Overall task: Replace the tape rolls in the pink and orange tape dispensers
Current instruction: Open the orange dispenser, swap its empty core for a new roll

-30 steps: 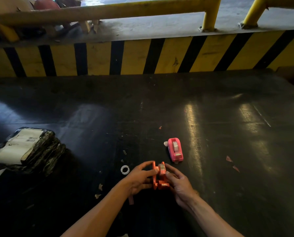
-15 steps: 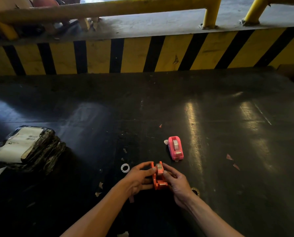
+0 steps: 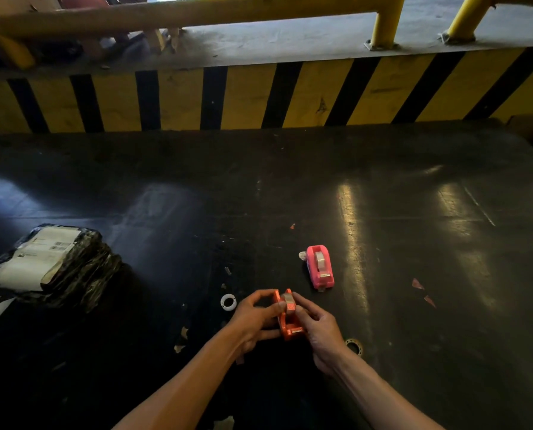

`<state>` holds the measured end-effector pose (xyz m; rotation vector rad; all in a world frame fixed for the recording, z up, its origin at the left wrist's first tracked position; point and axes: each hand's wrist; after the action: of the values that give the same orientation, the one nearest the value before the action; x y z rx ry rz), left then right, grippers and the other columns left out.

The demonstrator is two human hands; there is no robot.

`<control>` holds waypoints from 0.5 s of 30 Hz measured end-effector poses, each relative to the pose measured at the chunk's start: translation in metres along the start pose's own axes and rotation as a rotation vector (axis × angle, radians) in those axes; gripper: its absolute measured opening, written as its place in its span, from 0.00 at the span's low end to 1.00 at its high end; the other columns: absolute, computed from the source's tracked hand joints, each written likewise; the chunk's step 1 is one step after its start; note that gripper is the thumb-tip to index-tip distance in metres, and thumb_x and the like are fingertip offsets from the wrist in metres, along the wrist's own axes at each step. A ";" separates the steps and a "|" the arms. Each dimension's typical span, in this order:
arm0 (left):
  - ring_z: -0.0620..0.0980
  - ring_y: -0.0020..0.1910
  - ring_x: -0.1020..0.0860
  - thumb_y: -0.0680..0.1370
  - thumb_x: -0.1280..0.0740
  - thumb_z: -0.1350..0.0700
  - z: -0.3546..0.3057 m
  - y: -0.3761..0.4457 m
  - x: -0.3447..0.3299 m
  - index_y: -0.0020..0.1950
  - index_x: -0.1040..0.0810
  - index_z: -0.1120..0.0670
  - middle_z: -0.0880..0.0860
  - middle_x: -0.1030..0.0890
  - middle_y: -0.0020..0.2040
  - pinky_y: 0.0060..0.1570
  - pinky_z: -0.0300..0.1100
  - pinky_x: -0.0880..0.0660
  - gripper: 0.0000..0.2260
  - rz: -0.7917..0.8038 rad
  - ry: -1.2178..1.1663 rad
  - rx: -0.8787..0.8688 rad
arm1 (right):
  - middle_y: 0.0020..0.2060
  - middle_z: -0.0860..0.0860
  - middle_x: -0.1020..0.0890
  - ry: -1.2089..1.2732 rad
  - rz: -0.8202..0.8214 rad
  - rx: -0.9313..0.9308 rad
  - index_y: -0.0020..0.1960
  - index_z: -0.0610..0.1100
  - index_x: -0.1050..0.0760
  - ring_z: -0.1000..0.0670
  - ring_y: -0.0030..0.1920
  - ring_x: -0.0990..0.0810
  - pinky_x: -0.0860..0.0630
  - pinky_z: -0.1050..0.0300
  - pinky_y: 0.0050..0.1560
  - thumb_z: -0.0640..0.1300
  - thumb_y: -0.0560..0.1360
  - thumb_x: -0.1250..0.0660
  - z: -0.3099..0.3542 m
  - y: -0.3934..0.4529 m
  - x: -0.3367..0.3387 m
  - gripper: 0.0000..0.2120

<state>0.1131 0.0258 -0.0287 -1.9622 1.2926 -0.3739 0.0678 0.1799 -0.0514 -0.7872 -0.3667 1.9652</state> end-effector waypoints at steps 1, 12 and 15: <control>0.60 0.55 0.17 0.75 0.28 0.61 0.000 0.000 -0.002 0.63 0.24 0.51 0.61 0.20 0.60 0.47 0.56 0.16 0.17 -0.011 -0.019 -0.002 | 0.60 0.45 0.18 -0.019 0.004 -0.003 0.64 0.50 0.21 0.43 0.59 0.18 0.18 0.45 0.56 0.43 0.80 0.36 -0.001 0.001 0.000 0.14; 0.51 0.59 0.22 0.77 0.29 0.60 0.021 0.002 0.007 0.73 0.34 0.50 0.56 0.23 0.65 0.62 0.50 0.23 0.26 -0.052 0.234 -0.167 | 0.63 0.54 0.24 -0.817 0.108 0.246 0.73 0.51 0.35 0.59 0.59 0.25 0.26 0.60 0.62 0.48 0.77 0.30 -0.006 0.002 0.018 0.27; 0.49 0.73 0.34 0.74 0.26 0.57 0.035 0.009 0.029 0.78 0.40 0.44 0.52 0.35 0.76 0.74 0.50 0.35 0.37 -0.048 0.863 -0.414 | 0.64 0.54 0.25 -0.991 0.160 0.270 0.71 0.56 0.35 0.56 0.61 0.25 0.28 0.51 0.68 0.46 0.76 0.30 -0.012 0.004 0.027 0.27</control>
<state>0.1409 0.0133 -0.0629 -2.2641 1.9709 -1.1425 0.0636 0.2006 -0.0726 0.3971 -0.5971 2.3790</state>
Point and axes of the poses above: each hand's wrist, its own y-axis towards the middle knuckle, its own x-axis out of the back of the hand, z = x × y
